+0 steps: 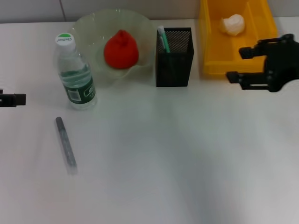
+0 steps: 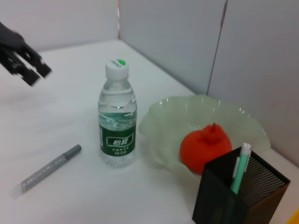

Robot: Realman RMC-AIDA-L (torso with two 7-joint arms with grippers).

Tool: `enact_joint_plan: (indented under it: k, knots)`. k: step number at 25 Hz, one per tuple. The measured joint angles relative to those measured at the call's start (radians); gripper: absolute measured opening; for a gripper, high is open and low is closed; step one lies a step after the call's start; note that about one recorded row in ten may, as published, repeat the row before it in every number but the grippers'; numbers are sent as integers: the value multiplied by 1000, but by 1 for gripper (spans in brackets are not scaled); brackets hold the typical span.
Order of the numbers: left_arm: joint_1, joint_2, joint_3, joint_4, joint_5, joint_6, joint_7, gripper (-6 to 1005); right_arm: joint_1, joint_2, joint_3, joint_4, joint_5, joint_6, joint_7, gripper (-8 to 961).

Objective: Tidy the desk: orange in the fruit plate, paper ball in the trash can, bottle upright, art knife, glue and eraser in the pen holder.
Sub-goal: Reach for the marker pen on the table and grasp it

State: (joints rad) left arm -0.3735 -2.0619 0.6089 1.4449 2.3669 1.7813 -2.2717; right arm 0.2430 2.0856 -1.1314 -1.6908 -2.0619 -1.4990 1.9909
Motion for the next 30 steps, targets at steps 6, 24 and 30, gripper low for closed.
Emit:
enact_joint_plan:
  k: [6,24,30]
  knots:
    - [-80,-4,109,-25,147,1,-225,811,-71,-3,133,142,192,-3,-291,630]
    - [-230,-18,530,-187,400,-119,-603,811,-42,-3,255,326,242,11,-604,634]
    - [-274,-17,559,-273,412,-160,-605,800,-39,-2,257,334,243,20,-614,635]
